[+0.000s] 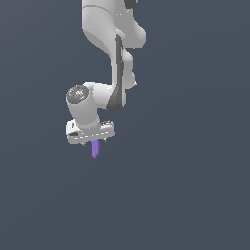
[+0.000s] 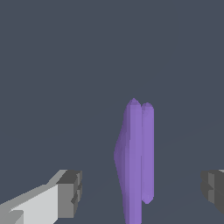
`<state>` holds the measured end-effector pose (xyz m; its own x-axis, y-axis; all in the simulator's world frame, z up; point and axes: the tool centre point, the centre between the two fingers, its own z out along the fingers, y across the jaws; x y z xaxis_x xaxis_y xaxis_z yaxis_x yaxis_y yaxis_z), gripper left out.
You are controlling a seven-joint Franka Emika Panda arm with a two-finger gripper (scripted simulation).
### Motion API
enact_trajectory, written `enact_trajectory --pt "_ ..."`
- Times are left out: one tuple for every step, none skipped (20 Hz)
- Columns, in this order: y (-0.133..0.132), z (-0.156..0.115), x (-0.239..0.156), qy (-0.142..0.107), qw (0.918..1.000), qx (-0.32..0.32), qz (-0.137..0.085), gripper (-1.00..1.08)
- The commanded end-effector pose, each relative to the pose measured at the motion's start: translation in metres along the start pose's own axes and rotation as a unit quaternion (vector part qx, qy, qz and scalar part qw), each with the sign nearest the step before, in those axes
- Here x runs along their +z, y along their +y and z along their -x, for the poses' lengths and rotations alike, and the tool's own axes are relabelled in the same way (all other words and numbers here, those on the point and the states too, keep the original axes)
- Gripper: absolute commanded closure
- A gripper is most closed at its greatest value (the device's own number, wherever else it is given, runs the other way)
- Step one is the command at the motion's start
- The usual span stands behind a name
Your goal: Pick up the object and move it to a goal position.
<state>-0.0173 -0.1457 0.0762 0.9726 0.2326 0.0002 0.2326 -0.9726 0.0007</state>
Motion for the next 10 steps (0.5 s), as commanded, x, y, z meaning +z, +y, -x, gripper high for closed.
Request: enact_trajectory --pt "0.001 0.001 0.001 0.0 1.0 -0.002 0.0 -0.92" --pt "0.001 0.001 0.001 0.0 1.0 -0.001 0.0 -0.92" --pt "0.001 0.001 0.001 0.0 1.0 -0.001 0.0 -0.92" --pt "0.001 0.001 0.002 0.0 1.0 -0.001 0.0 -0.92" --pt "0.001 0.001 0.004 0.0 1.0 -0.001 0.0 -0.92" --pt "0.001 0.001 0.006 0.0 1.0 -0.001 0.0 -0.92" --pt "0.001 0.001 0.009 0.0 1.0 -0.001 0.0 -0.92" --pt "0.001 0.001 0.013 0.0 1.0 -0.001 0.0 -0.92" --pt "0.001 0.001 0.017 0.0 1.0 -0.001 0.0 -0.92" --pt "0.001 0.002 0.022 0.0 1.0 -0.001 0.0 -0.92"
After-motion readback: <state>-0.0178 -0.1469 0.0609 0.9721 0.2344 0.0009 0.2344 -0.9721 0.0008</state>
